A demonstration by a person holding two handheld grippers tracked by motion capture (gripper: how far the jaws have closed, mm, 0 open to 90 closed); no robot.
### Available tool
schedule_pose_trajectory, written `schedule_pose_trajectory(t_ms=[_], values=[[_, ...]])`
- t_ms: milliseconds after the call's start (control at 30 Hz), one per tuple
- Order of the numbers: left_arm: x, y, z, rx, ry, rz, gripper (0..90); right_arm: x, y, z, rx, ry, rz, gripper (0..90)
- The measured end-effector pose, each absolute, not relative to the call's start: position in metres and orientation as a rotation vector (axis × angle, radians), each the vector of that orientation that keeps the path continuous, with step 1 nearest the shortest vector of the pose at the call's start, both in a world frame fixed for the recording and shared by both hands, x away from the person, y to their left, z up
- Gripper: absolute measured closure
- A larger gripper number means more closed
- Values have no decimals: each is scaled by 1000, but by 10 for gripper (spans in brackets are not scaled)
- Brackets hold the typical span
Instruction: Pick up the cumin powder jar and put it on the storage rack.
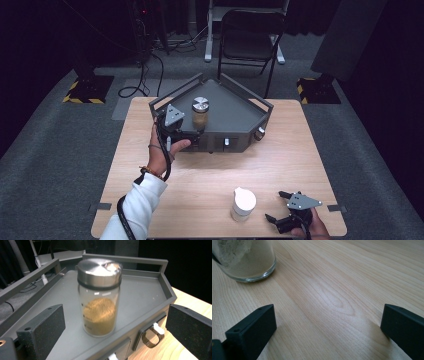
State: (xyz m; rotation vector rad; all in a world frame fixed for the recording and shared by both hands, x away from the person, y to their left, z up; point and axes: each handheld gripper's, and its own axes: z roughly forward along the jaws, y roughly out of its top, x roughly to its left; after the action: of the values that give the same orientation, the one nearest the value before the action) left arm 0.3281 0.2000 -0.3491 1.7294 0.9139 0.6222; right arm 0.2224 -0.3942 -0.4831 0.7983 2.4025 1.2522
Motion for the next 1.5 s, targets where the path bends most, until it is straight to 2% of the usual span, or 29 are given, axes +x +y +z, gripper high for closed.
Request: schedule_pose_trajectory(t_ms=[733, 1500], values=[[286, 212, -395, 1719, 904, 598, 22, 223, -394, -483, 790, 2405, 1254, 0], [254, 219, -441, 1811, 906, 550, 22, 222, -395, -483, 786, 2405, 1254, 0]])
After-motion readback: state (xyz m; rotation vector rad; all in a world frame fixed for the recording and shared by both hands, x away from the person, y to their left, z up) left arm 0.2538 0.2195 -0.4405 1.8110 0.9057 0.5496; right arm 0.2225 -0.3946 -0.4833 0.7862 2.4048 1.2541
